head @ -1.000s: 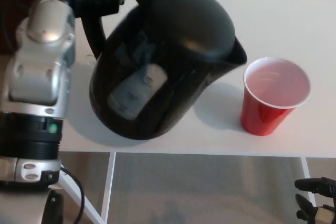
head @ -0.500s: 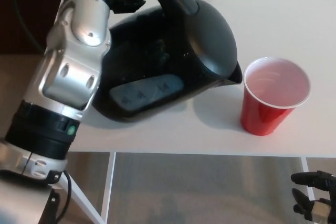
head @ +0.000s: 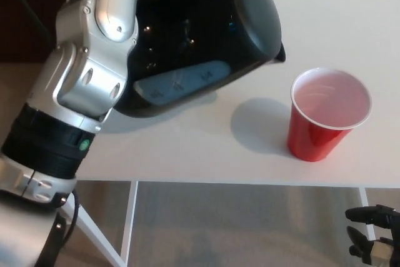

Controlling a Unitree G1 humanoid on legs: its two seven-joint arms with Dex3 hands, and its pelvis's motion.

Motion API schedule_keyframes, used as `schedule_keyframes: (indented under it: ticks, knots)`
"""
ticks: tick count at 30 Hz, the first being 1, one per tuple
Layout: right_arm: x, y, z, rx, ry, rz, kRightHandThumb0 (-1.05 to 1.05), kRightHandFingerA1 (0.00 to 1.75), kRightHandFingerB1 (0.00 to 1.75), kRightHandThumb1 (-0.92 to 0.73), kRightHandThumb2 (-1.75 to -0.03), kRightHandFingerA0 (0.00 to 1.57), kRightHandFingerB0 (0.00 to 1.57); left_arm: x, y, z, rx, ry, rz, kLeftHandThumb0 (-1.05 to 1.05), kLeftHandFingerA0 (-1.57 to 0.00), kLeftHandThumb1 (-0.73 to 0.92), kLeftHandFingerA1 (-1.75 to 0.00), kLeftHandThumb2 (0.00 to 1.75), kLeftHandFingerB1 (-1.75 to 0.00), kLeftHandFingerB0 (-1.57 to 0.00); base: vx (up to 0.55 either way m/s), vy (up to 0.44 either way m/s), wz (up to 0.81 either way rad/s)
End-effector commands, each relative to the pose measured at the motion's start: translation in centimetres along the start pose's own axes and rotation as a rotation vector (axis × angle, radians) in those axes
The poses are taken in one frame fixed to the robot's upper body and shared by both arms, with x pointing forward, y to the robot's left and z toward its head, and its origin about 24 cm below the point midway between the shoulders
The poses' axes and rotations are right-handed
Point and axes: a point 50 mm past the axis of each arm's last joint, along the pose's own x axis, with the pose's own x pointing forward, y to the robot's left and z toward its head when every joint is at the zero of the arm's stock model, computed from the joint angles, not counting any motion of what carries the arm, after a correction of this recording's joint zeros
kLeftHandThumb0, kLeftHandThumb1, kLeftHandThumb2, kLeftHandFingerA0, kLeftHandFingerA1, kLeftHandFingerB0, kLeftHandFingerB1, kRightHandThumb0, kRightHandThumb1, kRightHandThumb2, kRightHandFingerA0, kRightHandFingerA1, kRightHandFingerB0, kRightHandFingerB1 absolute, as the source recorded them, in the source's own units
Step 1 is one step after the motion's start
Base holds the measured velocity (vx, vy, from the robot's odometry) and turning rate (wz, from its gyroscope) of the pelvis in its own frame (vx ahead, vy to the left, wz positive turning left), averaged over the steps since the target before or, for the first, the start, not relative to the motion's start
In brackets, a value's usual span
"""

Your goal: The robot walk towards a table in front and uses its left hand to pick up the pot from the base and pour water to the cup on the right hand side

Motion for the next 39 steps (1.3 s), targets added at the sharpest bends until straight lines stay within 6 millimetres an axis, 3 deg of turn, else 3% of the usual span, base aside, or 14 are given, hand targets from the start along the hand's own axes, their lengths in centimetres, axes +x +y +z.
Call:
schedule_keyframes:
  ticks: [1,11,12,19,20,26,27,31,32,33,34,37,38,39]
  knots:
    - [-0.2,-0.5,-0.6,0.005,0.020,-0.003,-0.49,0.90,0.72,-0.57,-0.77,0.61,0.46,1.0,2.5,2.6,0.039,-0.112,0.121,-0.12,-0.77,0.73,-1.75,0.61,-1.41,-0.65,0.00,0.000,0.00]
    - [-0.3,-0.4,-0.9,-0.007,0.020,0.002,-0.50,0.93,0.73,-0.59,-0.79,0.61,0.46,1.4,2.7,3.7,0.035,-0.127,0.120,-0.16,-0.78,0.73,-1.75,0.60,-1.38,-0.69,0.00,0.000,0.00]
    - [-0.4,-0.4,-0.9,-0.006,0.021,0.004,-0.52,0.85,0.73,-0.46,-0.98,0.61,0.46,1.3,2.5,3.9,0.044,-0.127,0.116,-0.16,-0.78,0.72,-1.75,0.58,-1.37,-0.69,0.00,0.000,0.00]
    - [-0.4,-0.2,-1.1,-0.017,0.024,0.012,-0.52,0.91,0.76,-0.55,-0.81,0.59,0.47,0.7,1.3,5.3,0.095,-0.187,0.099,-0.14,-0.78,0.69,-1.75,0.60,-1.46,-0.68,0.00,0.000,0.00]
    - [-0.4,-0.2,-1.0,-0.023,0.025,0.010,-0.47,0.90,0.71,-0.58,-0.79,0.60,0.46,0.5,0.8,5.9,0.086,-0.207,0.093,-0.28,-1.14,0.53,-1.35,0.89,-1.13,-0.81,0.00,0.000,0.00]
    - [-0.4,-0.2,-0.9,-0.024,0.020,0.010,-0.48,0.90,0.73,-0.58,-0.79,0.59,0.46,0.2,-0.1,6.6,0.083,-0.250,0.071,-0.27,-1.16,0.53,-1.37,0.88,-1.14,-0.81,0.00,0.000,0.00]
    - [-0.3,-0.1,-0.7,-0.014,0.017,0.013,-0.49,0.91,0.73,-0.57,-0.79,0.59,0.45,0.0,-0.5,7.1,0.137,-0.321,0.071,-0.15,-0.83,0.69,-1.75,0.61,-1.52,-0.63,0.00,0.000,0.00]
    - [-0.2,-0.1,-0.6,-0.010,0.016,0.014,-0.49,0.91,0.73,-0.57,-0.79,0.59,0.45,-0.2,-0.7,7.3,0.162,-0.355,0.071,-0.15,-0.83,0.69,-1.75,0.61,-1.52,-0.63,0.00,0.000,0.00]
    - [-0.2,-0.2,-0.4,-0.010,0.017,0.010,-0.46,0.90,0.73,-0.57,-0.78,0.61,0.48,-0.2,-0.9,7.6,0.179,-0.383,0.076,-0.20,-0.87,0.65,-1.75,0.60,-1.14,-0.76,0.00,0.000,0.00]
    - [-0.1,-0.2,-0.3,-0.010,0.020,0.004,-0.46,0.90,0.73,-0.57,-0.78,0.61,0.48,-0.3,-1.1,8.0,0.199,-0.419,0.081,-0.20,-0.87,0.65,-1.75,0.60,-1.14,-0.76,0.00,0.000,0.00]
    - [0.0,-0.2,-0.2,-0.012,0.019,0.002,-0.47,0.90,0.74,-0.56,-0.79,0.61,0.48,-0.4,-1.1,8.3,0.212,-0.440,0.081,-0.21,-1.20,0.54,-1.37,0.90,-1.07,-0.77,0.00,0.000,0.00]
    - [0.1,-0.2,0.1,-0.021,0.015,0.004,-0.47,0.91,0.74,-0.57,-0.78,0.59,0.47,-0.3,-1.0,8.8,0.237,-0.478,0.089,-0.18,-0.90,0.68,-1.75,0.60,-1.07,-0.80,0.00,0.000,0.00]
    - [0.1,-0.2,0.1,-0.023,0.013,0.003,-0.48,0.90,0.73,-0.57,-0.77,0.59,0.48,-0.3,-1.0,8.8,0.247,-0.486,0.091,-0.25,-1.23,0.46,-1.39,0.86,-0.82,-0.81,0.00,0.000,0.00]
    - [0.1,-0.3,0.1,-0.025,0.013,0.003,-0.48,0.89,0.76,-0.57,-0.78,0.60,0.50,-0.2,-1.0,9.0,0.264,-0.501,0.097,-0.22,-1.22,0.49,-1.36,0.90,-0.87,-0.80,0.00,0.000,0.00]
